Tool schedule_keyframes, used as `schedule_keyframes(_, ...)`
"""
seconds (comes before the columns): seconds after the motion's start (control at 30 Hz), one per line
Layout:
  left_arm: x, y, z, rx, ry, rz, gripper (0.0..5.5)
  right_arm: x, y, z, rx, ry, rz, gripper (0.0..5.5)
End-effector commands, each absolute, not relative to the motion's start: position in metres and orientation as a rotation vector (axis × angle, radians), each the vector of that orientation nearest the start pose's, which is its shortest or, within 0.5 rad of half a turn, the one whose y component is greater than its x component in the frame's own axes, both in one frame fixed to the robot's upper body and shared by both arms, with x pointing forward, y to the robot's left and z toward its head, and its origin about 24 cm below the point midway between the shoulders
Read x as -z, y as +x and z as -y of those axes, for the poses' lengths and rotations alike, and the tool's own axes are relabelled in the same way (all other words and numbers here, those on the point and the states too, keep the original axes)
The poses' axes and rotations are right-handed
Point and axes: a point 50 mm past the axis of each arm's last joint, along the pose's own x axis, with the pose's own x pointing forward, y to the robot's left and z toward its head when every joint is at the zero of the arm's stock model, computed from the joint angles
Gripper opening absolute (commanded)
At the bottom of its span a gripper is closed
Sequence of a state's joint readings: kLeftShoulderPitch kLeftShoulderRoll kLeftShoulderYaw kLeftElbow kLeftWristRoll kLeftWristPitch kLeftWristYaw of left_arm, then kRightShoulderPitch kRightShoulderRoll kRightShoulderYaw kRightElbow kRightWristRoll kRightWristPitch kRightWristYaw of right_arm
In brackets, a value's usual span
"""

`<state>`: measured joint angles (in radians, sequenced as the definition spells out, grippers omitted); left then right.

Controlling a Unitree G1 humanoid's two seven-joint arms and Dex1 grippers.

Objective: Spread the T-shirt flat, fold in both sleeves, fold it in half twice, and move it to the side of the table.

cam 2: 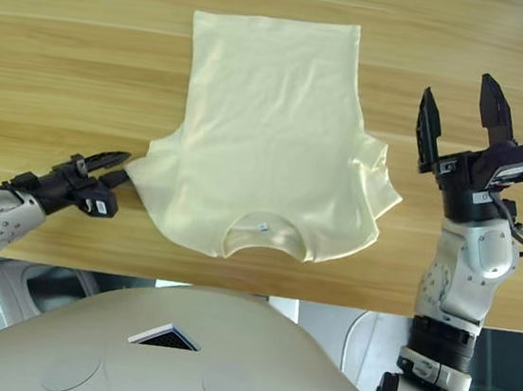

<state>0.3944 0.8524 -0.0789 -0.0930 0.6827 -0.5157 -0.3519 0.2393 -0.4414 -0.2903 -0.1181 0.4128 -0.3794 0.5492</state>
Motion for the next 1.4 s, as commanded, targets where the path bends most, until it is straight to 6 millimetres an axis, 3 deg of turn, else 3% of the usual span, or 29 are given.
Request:
schedule_keyframes(0.03, -0.011, 0.139, -0.243, 1.033, 1.41, -0.228, 0.78, -0.104, 0.189, 0.267, -0.289, -0.233, 0.337, 3.18)
schedule_keyframes(0.2, -0.008, 0.131, -0.229, 1.113, 1.355, -0.182, 0.02, -0.103, 0.189, 0.268, -0.284, -0.234, 0.33, 3.18)
schedule_keyframes(0.4, -0.008, 0.131, -0.23, 1.099, 1.349, -0.189, 0.02, -0.102, 0.189, 0.269, -0.278, -0.233, 0.326, 3.18)
schedule_keyframes(0.8, -0.013, 0.151, -0.225, 0.818, 1.243, -0.096, 0.02, -0.102, 0.189, 0.272, -0.278, -0.231, 0.32, 3.18)
schedule_keyframes(1.17, -0.014, 0.158, -0.194, 0.802, 1.049, 0.031, 0.02, -0.097, 0.191, 0.269, -0.294, -0.233, 0.306, 3.18)
schedule_keyframes(1.4, -0.025, 0.151, -0.158, 0.918, 0.947, 0.194, 0.02, -0.093, 0.193, 0.266, -0.308, -0.23, 0.297, 3.18)
